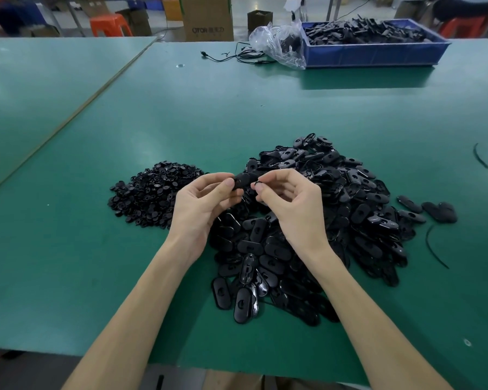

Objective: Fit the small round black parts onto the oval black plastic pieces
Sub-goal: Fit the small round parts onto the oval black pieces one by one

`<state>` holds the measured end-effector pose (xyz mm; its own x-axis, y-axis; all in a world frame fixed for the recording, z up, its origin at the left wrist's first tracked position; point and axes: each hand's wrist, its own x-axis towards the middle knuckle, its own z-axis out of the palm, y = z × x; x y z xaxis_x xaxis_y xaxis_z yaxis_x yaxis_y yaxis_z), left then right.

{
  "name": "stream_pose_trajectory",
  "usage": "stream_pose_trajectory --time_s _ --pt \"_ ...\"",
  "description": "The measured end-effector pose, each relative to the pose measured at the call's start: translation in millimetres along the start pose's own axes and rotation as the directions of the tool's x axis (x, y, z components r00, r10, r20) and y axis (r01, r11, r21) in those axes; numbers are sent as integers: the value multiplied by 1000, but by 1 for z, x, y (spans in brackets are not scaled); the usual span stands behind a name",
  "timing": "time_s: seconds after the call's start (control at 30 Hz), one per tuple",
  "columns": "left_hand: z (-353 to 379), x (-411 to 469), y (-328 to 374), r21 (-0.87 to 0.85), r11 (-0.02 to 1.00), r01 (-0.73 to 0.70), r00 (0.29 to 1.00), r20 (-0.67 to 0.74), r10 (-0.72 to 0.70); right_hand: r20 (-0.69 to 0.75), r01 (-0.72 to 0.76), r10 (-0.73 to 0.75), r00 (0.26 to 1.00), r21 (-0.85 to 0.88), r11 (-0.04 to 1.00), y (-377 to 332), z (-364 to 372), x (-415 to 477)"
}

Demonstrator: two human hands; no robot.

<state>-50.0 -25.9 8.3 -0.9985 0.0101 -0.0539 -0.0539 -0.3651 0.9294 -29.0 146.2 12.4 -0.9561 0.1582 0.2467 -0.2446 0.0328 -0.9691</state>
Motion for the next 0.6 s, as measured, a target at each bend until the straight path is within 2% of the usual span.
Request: stream_pose_trajectory --time_s 0.2,0.4,0.6 --pt "2 -3 -1 205 973 -107 993 63 96 35 34 -32 999 -36 999 2 1 -1" --pt "3 -3 2 38 994 -100 991 90 96 72 42 -37 997 -76 996 2 3 -3" --pt "4 -3 1 90 989 -119 985 139 106 94 47 -38 995 -94 994 -1 3 -5"
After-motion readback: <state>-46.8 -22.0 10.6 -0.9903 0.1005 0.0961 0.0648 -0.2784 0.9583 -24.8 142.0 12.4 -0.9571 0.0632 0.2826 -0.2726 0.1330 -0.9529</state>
